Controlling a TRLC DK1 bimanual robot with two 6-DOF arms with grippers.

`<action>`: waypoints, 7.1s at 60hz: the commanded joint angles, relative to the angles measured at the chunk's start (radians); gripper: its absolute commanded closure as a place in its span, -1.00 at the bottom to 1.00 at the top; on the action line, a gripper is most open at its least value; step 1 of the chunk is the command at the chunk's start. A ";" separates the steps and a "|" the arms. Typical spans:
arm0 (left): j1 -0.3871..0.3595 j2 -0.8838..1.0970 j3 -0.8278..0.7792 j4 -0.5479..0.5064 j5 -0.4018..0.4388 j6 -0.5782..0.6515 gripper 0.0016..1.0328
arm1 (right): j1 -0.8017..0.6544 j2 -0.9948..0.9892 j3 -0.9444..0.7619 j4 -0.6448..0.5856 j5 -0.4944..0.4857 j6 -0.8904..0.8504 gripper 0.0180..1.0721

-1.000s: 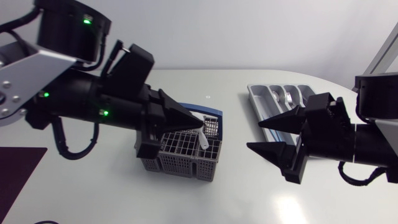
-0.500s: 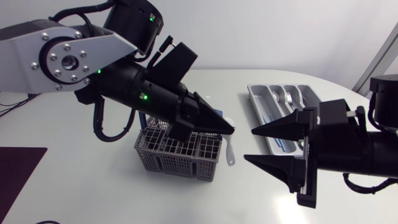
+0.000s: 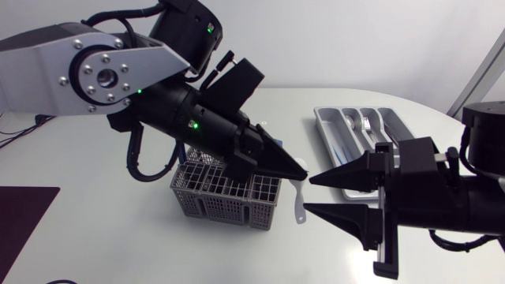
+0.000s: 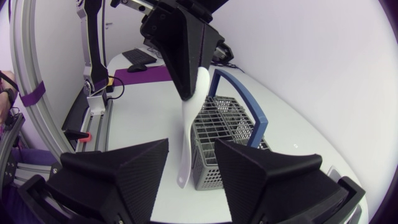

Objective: Unload the cutlery basket into the drawer organizer.

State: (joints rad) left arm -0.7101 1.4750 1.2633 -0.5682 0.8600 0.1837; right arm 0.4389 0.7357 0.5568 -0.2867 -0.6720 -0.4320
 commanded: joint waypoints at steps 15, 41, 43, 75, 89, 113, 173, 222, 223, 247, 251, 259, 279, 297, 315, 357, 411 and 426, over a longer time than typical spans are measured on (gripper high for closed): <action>-0.017 0.022 0.028 -0.007 0.017 -0.015 0.75 | 0.044 0.001 0.000 0.017 0.014 0.035 0.44; -0.015 0.021 0.028 -0.007 0.017 -0.013 0.75 | 0.077 0.002 -0.003 0.009 0.028 0.052 0.83; -0.015 0.019 0.030 -0.007 0.017 -0.013 0.74 | 0.081 0.002 -0.005 0.006 0.028 0.052 0.84; 0.100 -0.071 0.067 -0.006 -0.064 -0.032 -0.67 | -0.092 -0.038 -0.014 -0.155 0.038 -0.111 0.87; 0.153 -0.131 0.018 -0.052 -0.176 0.016 -0.67 | -0.391 -0.041 -0.054 -0.200 -0.008 -0.335 0.87; 0.198 -0.170 -0.061 -0.121 -0.236 0.091 -0.68 | -0.829 0.275 -0.031 -0.057 -0.132 -0.671 0.87; 0.334 -0.249 -0.136 -0.202 -0.286 0.197 -0.72 | -1.013 0.852 0.031 0.572 0.126 -0.981 0.87; 0.351 -0.282 -0.156 -0.251 -0.315 0.235 -0.73 | -0.968 0.834 -0.024 0.620 0.233 -1.031 0.00; 0.356 -0.283 -0.156 -0.256 -0.317 0.240 -0.73 | -0.968 0.823 -0.026 0.618 0.232 -1.027 -0.01; 0.521 -0.338 -0.231 -0.312 -0.319 0.350 -0.73 | -0.819 0.444 0.006 0.218 0.158 -0.791 -0.11; 0.543 -0.346 -0.255 -0.314 -0.319 0.372 -0.73 | -0.755 0.386 0.014 0.147 0.157 -0.732 -0.11; 0.587 -0.343 -0.311 -0.312 -0.319 0.424 -0.73 | -0.580 0.280 0.017 0.069 0.184 -0.576 -0.11; 0.620 -0.306 -0.453 -0.205 -0.357 0.490 -0.73 | -0.141 0.246 0.022 0.066 0.322 -0.235 -0.11; 0.679 -0.222 -0.493 -0.122 -0.388 0.548 -0.73 | 0.008 0.329 0.031 0.089 0.324 -0.096 -0.11; 0.666 -0.137 -0.496 -0.042 -0.411 0.546 -0.73 | 0.072 0.384 0.034 0.106 0.318 -0.031 -0.11; 0.501 0.064 -0.412 0.123 -0.450 0.465 -0.73 | 0.173 0.603 0.114 0.202 0.379 0.058 -0.11; 0.419 0.146 -0.324 0.163 -0.483 0.416 -0.76 | 0.024 0.769 0.215 0.267 0.397 0.012 -0.11; 0.457 0.076 -0.374 0.162 -0.481 0.421 -0.78 | 0.023 0.708 0.164 0.264 0.397 0.009 -0.34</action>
State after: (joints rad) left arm -0.2775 1.5982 0.9054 -0.4164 0.3832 0.6201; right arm 0.4644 1.4818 0.7467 -0.0257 -0.2829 -0.4126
